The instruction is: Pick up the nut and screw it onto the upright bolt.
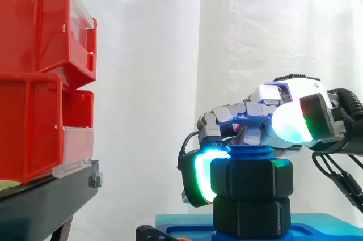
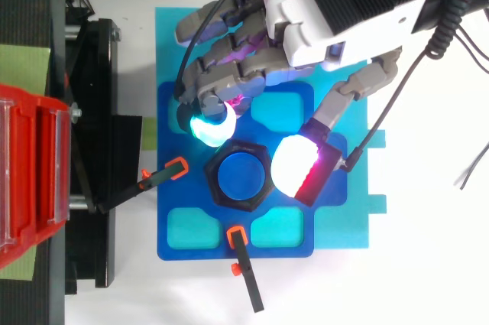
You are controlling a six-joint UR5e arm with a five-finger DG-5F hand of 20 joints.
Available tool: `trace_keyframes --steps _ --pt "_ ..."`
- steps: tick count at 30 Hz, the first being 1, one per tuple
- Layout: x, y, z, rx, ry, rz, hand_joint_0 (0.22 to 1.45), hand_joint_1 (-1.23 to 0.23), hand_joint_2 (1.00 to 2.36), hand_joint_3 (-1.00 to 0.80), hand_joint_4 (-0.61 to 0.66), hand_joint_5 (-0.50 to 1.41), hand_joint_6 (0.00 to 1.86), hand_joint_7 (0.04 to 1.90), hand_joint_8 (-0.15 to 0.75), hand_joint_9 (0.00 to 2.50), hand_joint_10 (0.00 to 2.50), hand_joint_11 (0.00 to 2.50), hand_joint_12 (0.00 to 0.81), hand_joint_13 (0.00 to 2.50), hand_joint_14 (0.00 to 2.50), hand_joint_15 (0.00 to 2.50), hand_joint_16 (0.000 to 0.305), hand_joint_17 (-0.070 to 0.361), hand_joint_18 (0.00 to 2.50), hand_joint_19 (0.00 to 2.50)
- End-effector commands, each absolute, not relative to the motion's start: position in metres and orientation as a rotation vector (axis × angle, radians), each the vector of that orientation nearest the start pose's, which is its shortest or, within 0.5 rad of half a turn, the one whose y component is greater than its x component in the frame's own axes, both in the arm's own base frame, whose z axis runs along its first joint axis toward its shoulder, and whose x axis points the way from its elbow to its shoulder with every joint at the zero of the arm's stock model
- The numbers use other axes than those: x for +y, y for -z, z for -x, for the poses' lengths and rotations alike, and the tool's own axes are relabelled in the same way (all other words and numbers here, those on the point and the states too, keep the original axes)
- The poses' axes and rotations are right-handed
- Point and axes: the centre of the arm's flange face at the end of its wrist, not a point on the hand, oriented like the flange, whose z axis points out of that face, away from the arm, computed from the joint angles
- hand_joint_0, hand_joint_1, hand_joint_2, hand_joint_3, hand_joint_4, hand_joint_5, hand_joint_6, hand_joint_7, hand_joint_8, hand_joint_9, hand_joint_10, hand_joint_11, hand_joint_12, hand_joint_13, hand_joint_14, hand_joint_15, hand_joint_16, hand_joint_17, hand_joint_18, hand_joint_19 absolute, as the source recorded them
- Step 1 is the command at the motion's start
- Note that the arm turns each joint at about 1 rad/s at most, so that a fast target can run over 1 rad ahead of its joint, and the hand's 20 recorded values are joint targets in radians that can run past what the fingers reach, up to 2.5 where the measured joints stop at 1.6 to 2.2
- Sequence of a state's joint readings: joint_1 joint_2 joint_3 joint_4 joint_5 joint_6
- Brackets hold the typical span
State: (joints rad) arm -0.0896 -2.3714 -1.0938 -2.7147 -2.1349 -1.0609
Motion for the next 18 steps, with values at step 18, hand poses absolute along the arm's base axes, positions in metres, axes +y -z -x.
trace_keyframes --steps 18 --pt "-0.1469 -0.2441 -0.7606 1.531 -0.755 0.018 0.50 -0.25 1.00 -0.50 0.11 0.03 0.50 1.35 0.228 1.09 0.00 0.00 0.188 0.68 0.00 0.00 0.015 0.034 0.31 0.00"
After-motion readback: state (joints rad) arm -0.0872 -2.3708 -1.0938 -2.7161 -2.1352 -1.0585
